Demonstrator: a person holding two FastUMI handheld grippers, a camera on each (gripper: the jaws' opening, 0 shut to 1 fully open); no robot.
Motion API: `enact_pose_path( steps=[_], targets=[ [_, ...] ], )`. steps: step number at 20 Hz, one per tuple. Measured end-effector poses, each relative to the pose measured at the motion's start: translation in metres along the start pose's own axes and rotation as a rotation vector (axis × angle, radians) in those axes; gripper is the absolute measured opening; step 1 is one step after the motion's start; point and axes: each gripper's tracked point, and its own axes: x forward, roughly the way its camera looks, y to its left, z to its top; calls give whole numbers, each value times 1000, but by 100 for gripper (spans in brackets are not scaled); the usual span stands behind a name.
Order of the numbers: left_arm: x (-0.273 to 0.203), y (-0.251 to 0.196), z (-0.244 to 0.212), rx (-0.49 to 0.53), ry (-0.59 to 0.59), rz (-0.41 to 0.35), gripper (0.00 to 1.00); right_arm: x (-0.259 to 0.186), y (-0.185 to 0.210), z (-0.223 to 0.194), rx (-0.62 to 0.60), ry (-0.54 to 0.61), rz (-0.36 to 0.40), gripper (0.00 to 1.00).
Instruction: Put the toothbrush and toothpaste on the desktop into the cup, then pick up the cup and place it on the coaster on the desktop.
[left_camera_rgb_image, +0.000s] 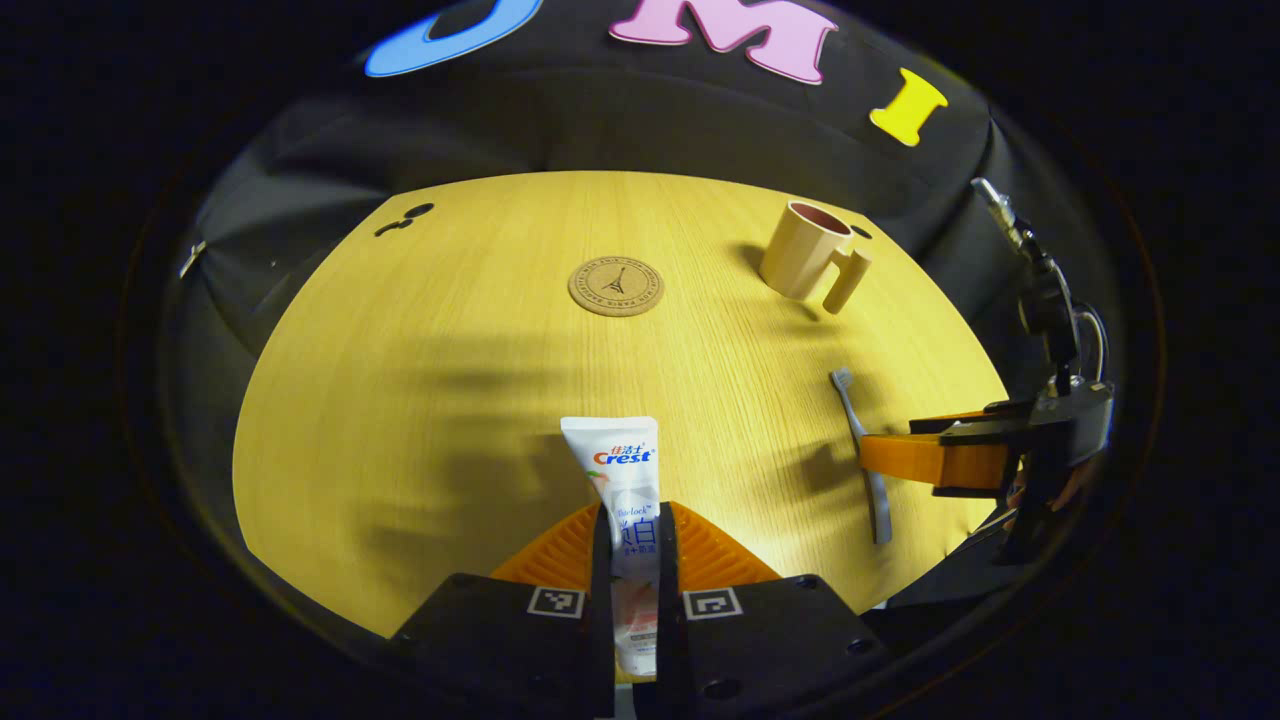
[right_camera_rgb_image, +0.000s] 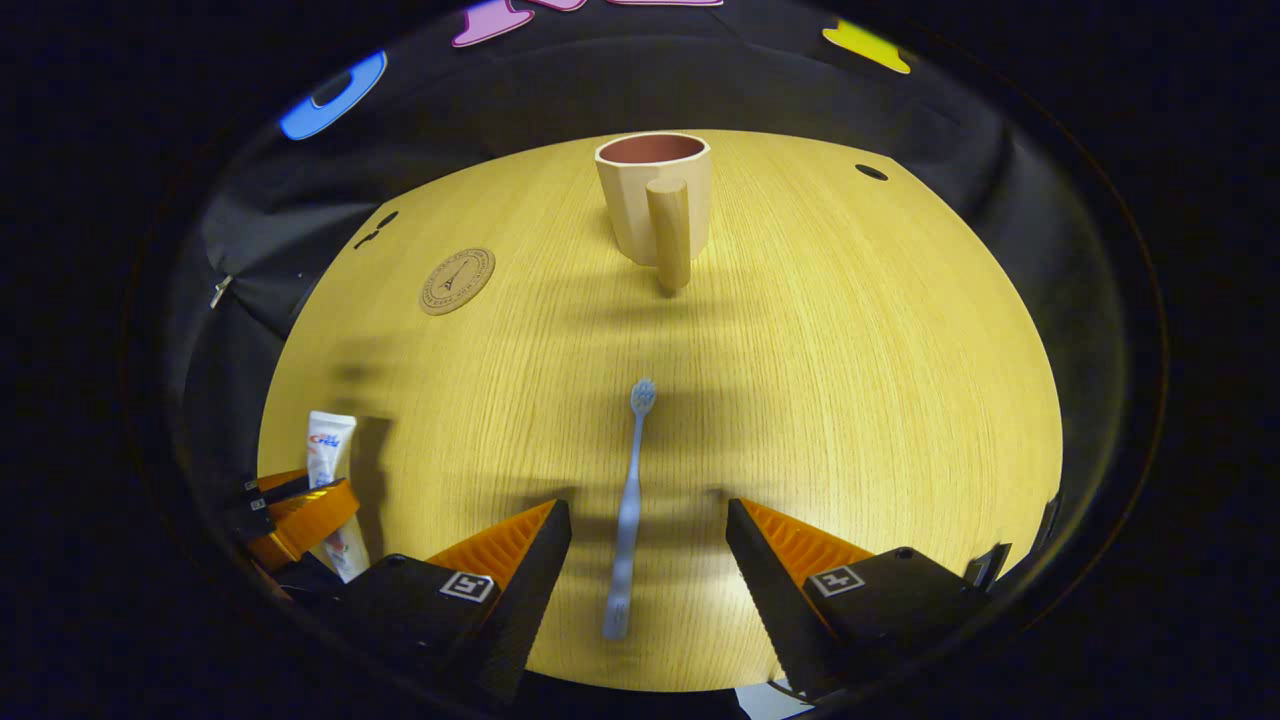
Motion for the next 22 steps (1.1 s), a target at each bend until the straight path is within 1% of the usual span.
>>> enact_pose_path(
  steps=[2, 3, 5, 6, 9, 10, 11, 13, 14, 15, 16, 17, 18, 19, 20, 22],
  targets=[
    [-6, 6, -4, -53, -1, -1, 21, 8, -3, -4, -12, 33, -27, 97],
    [-7, 8, -8, -60, 9, 4, 22, 12, -3, -7, -17, 48, -33, 96],
    [-11, 19, -16, -26, 27, 41, 22, 15, -2, -9, -25, 62, -35, 95],
    [-15, 20, -15, -5, 14, 53, 22, 15, -3, -9, -36, 66, -49, 95],
    [-19, 19, -18, 10, 8, 64, 22, 17, -5, -5, -53, 53, -84, 92],
    [-20, 16, -20, -2, 14, 55, 22, 20, -2, -5, -64, 55, -76, 91],
    [-20, 13, -21, -14, 15, 45, 22, 19, 2, -5, -75, 61, -74, 86],
    [-21, 10, -22, -22, 12, 36, 22, 20, 3, -4, -75, 63, -75, 72],
    [-20, 8, -23, -19, 8, 34, 22, 21, 2, -2, -60, 55, -81, 69],
    [-21, 8, -23, -15, 5, 36, 22, 20, 0, -2, -42, 50, -82, 49],
    [-21, 9, -26, -13, 8, 40, 22, 21, -2, -1, -38, 50, -87, 44],
    [-20, 8, -27, -13, 14, 42, 22, 22, -5, -1, -42, 36, -80, 31],
    [-21, 7, -28, -15, 16, 41, 22, 15, -4, 0, -34, 27, -68, 23],
    [-21, 6, -28, -16, 14, 35, 22, 19, -5, 0, -28, 14, -59, 16],
    [-22, 6, -29, -15, 12, 34, 22, 20, -6, -1, -22, 9, -45, 16],
    [-22, 8, -33, -8, 17, 40, 22, 15, -6, 0, -12, -23, -24, 8]
  ],
)
